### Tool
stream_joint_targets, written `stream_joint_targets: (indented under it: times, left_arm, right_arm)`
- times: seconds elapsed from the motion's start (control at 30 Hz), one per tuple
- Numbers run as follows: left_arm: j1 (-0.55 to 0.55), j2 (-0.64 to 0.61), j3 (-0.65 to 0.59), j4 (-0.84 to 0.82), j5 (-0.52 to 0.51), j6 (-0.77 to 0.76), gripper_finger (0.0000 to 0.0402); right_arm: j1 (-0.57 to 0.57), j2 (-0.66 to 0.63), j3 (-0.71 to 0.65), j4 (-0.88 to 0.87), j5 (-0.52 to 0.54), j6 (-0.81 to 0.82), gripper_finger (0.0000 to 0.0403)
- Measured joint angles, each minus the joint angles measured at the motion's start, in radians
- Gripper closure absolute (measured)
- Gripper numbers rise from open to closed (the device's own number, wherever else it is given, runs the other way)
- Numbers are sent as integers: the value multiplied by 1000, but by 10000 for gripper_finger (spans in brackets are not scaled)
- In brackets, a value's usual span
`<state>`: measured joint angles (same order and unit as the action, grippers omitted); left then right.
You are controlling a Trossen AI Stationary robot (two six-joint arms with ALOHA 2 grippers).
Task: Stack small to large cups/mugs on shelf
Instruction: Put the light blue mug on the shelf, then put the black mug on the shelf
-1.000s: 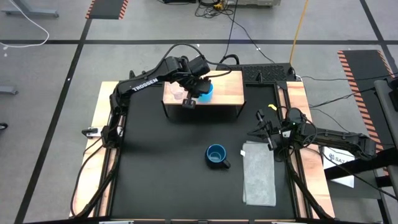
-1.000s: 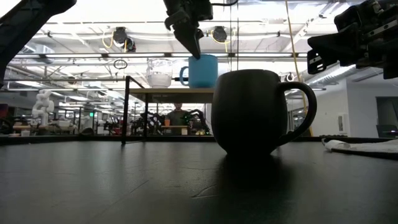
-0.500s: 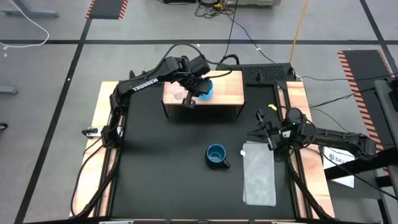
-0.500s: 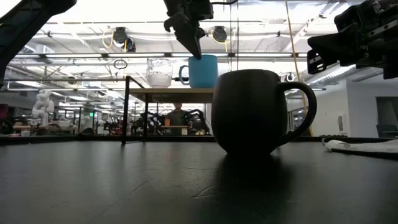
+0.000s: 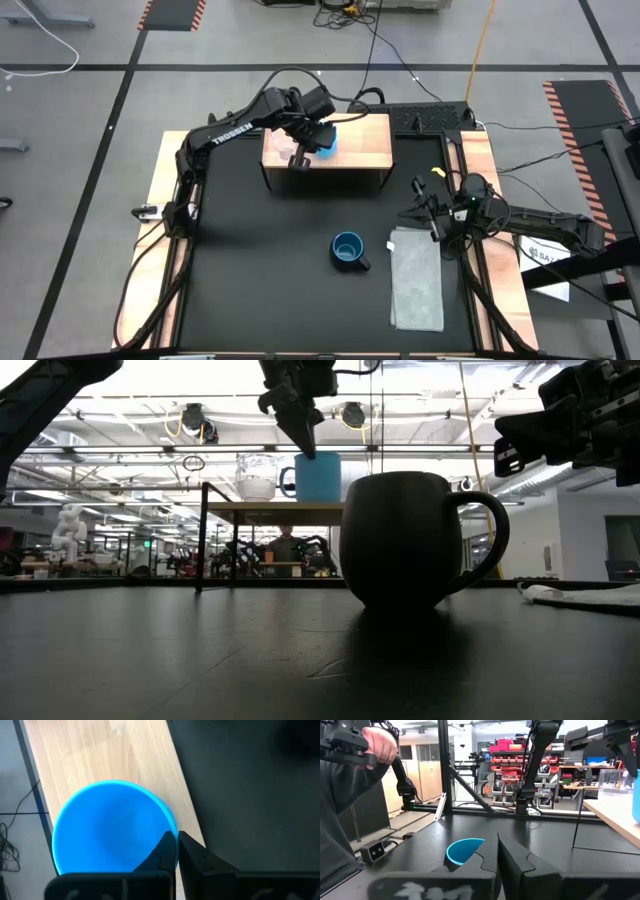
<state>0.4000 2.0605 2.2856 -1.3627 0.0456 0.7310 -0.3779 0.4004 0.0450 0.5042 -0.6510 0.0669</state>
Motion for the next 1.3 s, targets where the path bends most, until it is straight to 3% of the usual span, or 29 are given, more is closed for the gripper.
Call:
stream_joint_targets:
  times: [0.57,1.03,1.3]
  left_arm:
    - [16,0,0,8,13,-27,384]
    - [16,0,0,51,1,-54,307]
    - [-3,-67,1,88,-1,-56,275]
  right_arm:
    - [0,0,0,1,0,0,403]
    - [0,0,0,-9,0,0,403]
    - [0,0,0,-8,0,0,403]
